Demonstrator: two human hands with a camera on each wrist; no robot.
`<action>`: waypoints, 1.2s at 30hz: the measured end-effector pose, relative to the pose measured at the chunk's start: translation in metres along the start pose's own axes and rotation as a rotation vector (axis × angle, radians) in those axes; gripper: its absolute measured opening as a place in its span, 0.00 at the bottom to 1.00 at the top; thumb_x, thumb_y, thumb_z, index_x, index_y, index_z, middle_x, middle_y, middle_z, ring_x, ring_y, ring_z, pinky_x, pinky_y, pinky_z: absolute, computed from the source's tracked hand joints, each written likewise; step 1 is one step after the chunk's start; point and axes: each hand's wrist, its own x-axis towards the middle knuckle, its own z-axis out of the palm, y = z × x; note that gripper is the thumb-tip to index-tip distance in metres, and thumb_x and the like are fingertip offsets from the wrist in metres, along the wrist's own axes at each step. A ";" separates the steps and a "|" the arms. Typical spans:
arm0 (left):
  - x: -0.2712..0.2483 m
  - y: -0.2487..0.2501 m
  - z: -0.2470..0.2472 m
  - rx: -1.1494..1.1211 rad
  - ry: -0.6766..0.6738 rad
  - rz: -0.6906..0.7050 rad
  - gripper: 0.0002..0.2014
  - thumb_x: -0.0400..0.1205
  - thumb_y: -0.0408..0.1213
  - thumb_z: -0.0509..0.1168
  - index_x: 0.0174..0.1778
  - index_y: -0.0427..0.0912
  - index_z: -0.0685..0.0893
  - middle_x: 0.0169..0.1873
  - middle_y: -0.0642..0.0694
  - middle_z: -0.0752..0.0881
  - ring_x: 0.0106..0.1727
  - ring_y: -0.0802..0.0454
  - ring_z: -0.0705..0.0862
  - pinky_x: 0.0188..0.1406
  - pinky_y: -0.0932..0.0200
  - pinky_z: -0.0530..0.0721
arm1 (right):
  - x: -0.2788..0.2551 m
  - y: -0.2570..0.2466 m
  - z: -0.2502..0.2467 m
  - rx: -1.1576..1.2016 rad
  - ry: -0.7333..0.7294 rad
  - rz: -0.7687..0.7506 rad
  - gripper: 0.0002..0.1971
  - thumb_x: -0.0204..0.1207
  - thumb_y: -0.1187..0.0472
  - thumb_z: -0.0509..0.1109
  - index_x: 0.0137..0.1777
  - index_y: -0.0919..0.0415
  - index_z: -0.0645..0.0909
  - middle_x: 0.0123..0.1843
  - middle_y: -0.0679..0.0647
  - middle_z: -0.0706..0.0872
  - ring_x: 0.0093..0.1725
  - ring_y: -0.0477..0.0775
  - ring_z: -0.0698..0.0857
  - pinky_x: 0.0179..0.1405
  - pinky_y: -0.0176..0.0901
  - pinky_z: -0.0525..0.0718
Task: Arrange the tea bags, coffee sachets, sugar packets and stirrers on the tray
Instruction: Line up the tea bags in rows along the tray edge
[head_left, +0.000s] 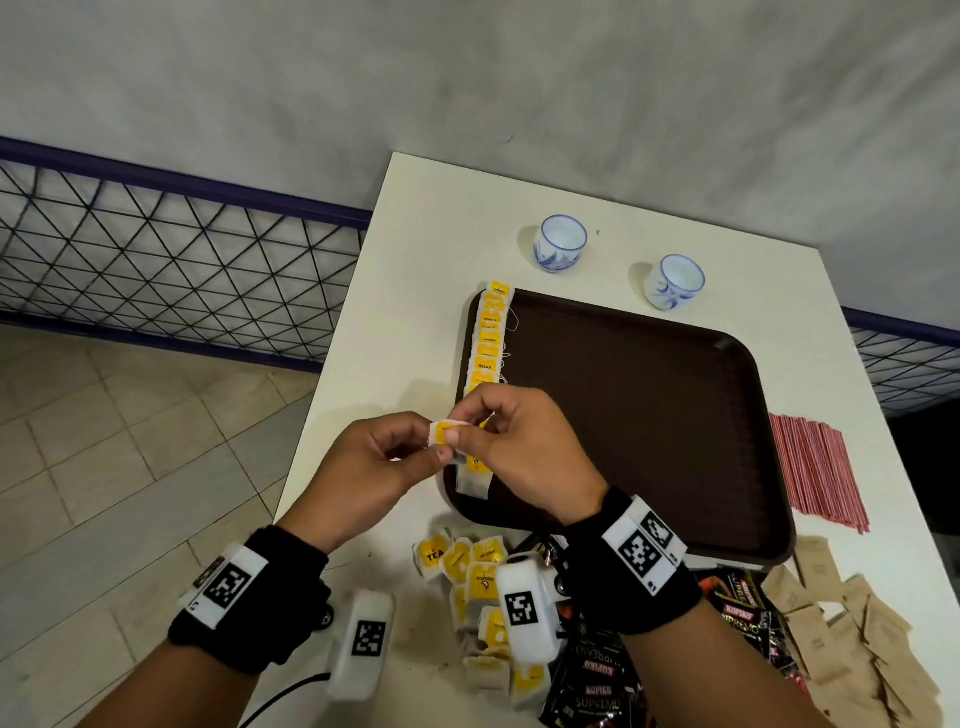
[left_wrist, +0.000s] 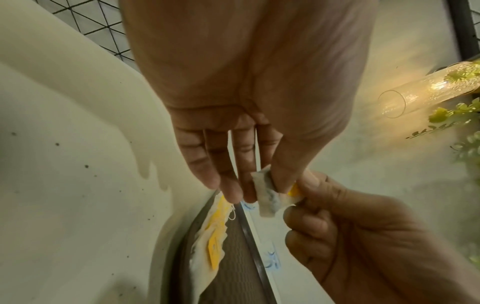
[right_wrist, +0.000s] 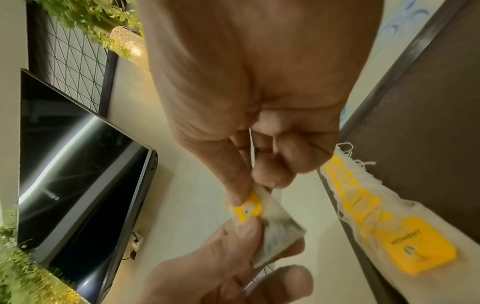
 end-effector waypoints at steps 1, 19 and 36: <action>0.001 0.001 0.000 -0.004 0.014 -0.005 0.12 0.81 0.30 0.74 0.39 0.54 0.92 0.38 0.47 0.92 0.39 0.56 0.86 0.43 0.58 0.82 | 0.000 0.000 -0.001 -0.029 -0.014 0.010 0.01 0.75 0.64 0.79 0.44 0.59 0.89 0.39 0.53 0.90 0.31 0.40 0.81 0.35 0.38 0.81; 0.011 -0.030 -0.006 0.223 0.031 -0.180 0.14 0.82 0.27 0.69 0.45 0.53 0.89 0.40 0.49 0.91 0.38 0.54 0.91 0.40 0.61 0.85 | 0.097 0.019 -0.109 -0.364 -0.115 0.263 0.03 0.78 0.73 0.71 0.46 0.66 0.82 0.38 0.68 0.91 0.37 0.61 0.90 0.33 0.45 0.87; 0.017 -0.038 0.005 0.359 -0.044 -0.144 0.06 0.78 0.40 0.78 0.45 0.56 0.88 0.41 0.66 0.90 0.45 0.64 0.88 0.45 0.72 0.83 | 0.194 0.038 -0.122 -0.452 -0.039 0.269 0.06 0.75 0.73 0.69 0.43 0.63 0.83 0.35 0.62 0.91 0.36 0.58 0.93 0.39 0.49 0.92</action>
